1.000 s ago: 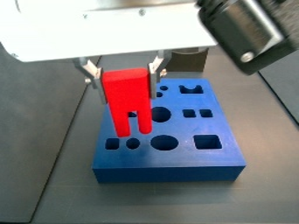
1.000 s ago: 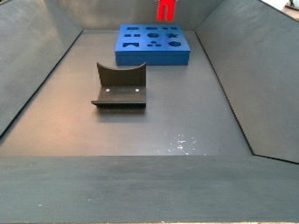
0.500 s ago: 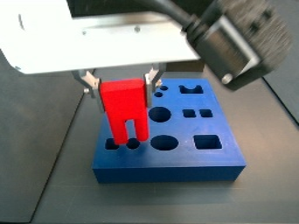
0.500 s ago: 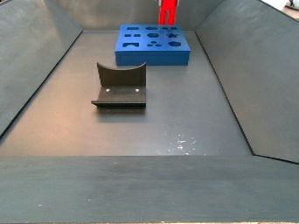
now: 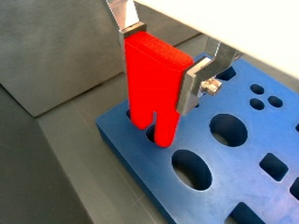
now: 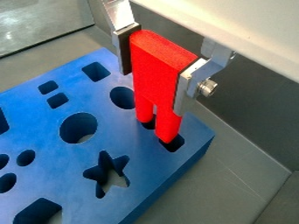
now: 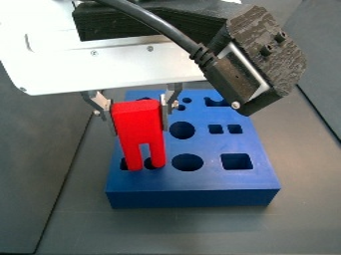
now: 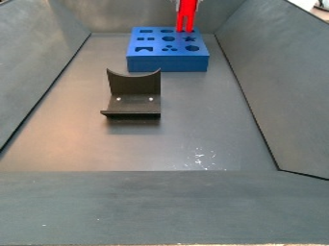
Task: Pick up the square-circle object. Move up. Move to above the board. Insert the square-circle object.
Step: Insert the square-circle object.
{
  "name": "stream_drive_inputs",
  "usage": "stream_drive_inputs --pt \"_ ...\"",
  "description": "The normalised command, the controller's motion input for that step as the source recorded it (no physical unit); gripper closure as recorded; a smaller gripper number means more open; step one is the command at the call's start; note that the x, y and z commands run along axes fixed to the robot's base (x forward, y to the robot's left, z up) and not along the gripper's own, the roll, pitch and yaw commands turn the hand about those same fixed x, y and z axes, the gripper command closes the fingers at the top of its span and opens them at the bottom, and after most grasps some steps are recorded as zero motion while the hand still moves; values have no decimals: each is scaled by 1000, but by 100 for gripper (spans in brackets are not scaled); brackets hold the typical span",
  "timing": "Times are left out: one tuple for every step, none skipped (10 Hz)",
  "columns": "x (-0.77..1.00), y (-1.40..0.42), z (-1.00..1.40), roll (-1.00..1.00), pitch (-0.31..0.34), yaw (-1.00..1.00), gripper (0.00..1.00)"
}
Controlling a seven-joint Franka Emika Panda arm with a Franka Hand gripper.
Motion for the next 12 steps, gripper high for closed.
stream_drive_inputs --pt "-83 0 -220 0 -123 0 100" --pt "-157 0 -251 46 -77 0 100" --pt "-294 0 -229 44 -79 -86 100" --pt "-180 0 -143 17 -86 -43 100" --pt "-157 0 -60 0 -69 -26 100" --pt "-11 0 -40 0 -20 -46 100" --pt "0 0 -80 0 0 -23 100" --pt "3 0 -123 16 0 -23 100" --pt "37 -91 -269 136 -39 0 100" --pt "351 -120 -257 157 -20 0 100" --pt "303 -66 -209 133 0 -6 100" --pt "226 0 -134 57 0 -11 100"
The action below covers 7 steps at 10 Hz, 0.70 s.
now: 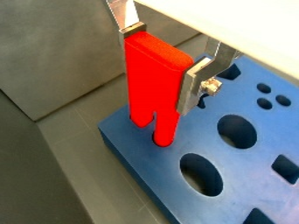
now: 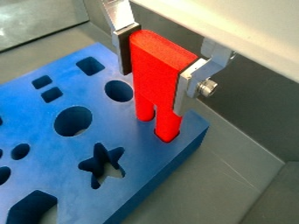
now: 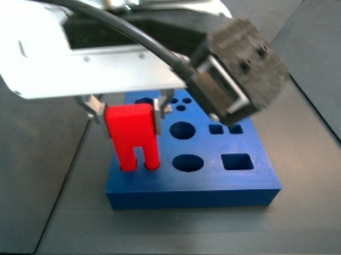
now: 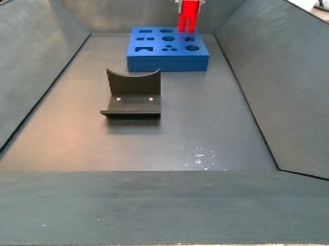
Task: Pick up the square-circle object. Move up. Move to above the board. Insert the square-circle object.
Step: Insert the square-circle object.
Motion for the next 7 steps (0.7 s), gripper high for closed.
stream_drive_inputs --pt "103 0 -97 43 0 0 100" --pt "0 169 -60 37 0 0 100" --pt "-157 57 -177 130 0 0 100" --pt "-291 -37 -477 303 -153 0 100" --pt "-297 -89 -617 307 -193 0 100" --pt "-249 -154 -663 261 -213 0 100" --pt "-140 -154 -751 129 -246 0 100"
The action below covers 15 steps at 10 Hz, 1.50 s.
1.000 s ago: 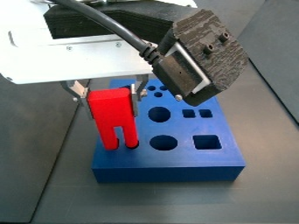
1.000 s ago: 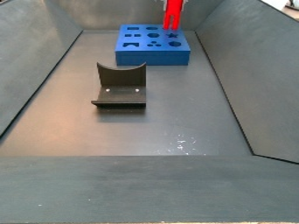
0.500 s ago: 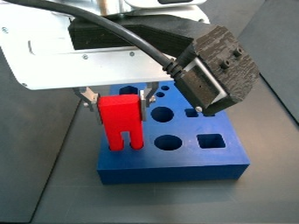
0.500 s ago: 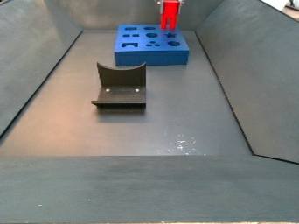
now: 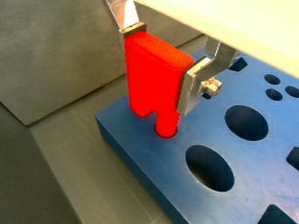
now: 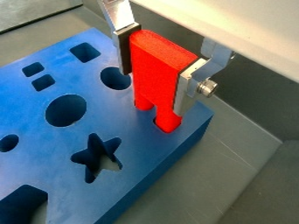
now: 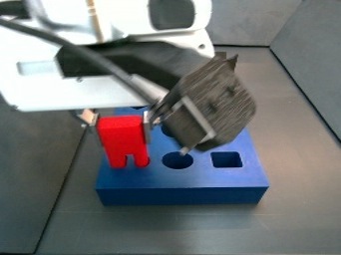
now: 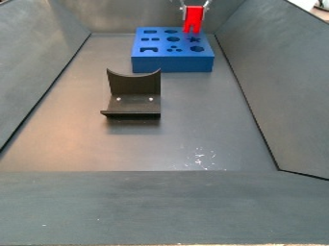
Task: Pick up the square-circle object. Move up. Move to above the board. Insert the square-circle object.
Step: Insert the square-circle object.
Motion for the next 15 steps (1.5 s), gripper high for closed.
stream_drive_inputs --pt "-100 -117 -769 69 -256 0 100" --pt "-54 -129 -814 0 -236 0 100" --pt "0 0 -951 -10 -161 0 100" --pt "0 0 -1000 0 -121 0 100" --pt "0 0 -1000 -10 -91 0 100" --pt "0 0 -1000 0 -74 0 100" --pt "0 54 -1000 46 -40 0 100" --pt "9 69 -1000 44 -53 0 100" --pt "51 3 -1000 14 -80 0 100" --pt "0 -14 -434 13 -356 0 100" --pt "20 0 -131 0 -34 0 100" --pt "114 0 -900 89 -136 0 100" --pt "91 0 -997 53 -124 0 100" --pt "0 0 -1000 56 -79 0 100" --pt "0 0 -1000 54 -71 0 100"
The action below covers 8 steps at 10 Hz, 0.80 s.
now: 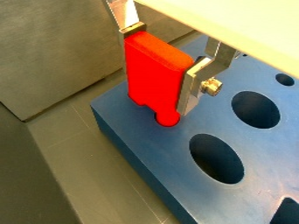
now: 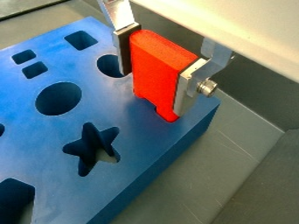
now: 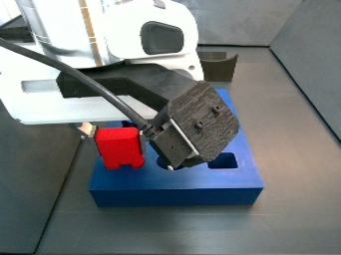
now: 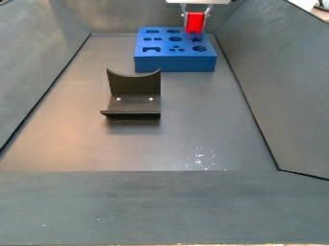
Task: Pick up the square-circle object. Move up. Move to above the board. Insert the square-circle object.
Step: Insert the square-circle object.
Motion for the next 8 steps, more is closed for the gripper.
stream_drive_inputs --pt "0 0 -1000 44 -23 0 100" --pt "-9 0 -1000 23 -6 0 100" --pt "-11 0 -1000 14 -3 0 100" --pt "-9 0 -1000 19 -7 0 100" --pt "-6 0 -1000 20 -10 0 100" --pt "0 0 -1000 24 -11 0 100" --pt "0 0 -1000 24 -13 0 100" --pt "0 -14 -1000 27 -21 0 100"
